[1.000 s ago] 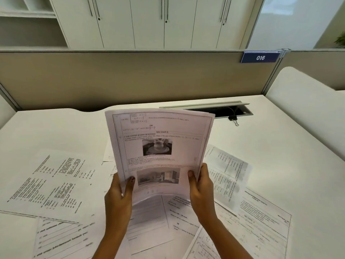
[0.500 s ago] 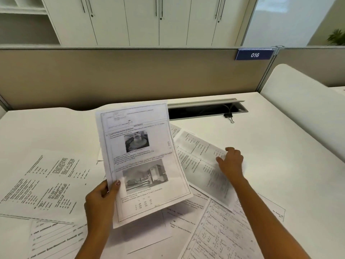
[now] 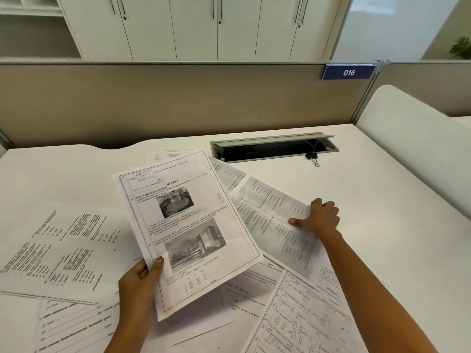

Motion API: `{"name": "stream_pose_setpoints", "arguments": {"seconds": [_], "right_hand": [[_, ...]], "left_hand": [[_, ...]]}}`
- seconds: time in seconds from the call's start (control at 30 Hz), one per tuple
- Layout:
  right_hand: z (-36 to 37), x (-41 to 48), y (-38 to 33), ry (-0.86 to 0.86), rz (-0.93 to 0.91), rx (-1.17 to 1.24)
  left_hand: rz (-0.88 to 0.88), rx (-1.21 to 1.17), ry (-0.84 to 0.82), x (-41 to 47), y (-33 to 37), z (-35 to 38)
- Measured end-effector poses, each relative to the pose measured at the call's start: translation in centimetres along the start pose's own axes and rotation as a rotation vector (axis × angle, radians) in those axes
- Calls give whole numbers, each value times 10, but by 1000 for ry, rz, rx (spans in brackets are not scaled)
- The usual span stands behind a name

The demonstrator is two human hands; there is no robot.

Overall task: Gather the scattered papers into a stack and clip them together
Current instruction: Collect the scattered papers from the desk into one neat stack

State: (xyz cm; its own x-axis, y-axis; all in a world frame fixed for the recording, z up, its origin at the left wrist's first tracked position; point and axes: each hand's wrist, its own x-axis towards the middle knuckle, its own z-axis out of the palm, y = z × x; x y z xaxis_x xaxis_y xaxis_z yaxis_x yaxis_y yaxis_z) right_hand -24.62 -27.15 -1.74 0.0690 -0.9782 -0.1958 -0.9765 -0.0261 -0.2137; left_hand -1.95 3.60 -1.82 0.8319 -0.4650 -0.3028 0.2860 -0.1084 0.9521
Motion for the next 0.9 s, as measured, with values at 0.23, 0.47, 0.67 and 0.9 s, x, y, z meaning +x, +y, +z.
{"name": "stream_pose_setpoints", "arguments": {"seconds": [0.23,0.47,0.67,0.9], "right_hand": [[-6,6,4,-79,21,52],[-21,-53,-11,428,-162,607],[-37,-113,-37,207,-238,1272],[-23,-139,-51,-274,-202,1586]], "left_hand": [[-32,-46,3,0,-7,-3],[-27,-72,-22,0,-4,-8],[-40,-133,-116,-4,7,3],[-57,-185,-182,-9,13,24]]}}
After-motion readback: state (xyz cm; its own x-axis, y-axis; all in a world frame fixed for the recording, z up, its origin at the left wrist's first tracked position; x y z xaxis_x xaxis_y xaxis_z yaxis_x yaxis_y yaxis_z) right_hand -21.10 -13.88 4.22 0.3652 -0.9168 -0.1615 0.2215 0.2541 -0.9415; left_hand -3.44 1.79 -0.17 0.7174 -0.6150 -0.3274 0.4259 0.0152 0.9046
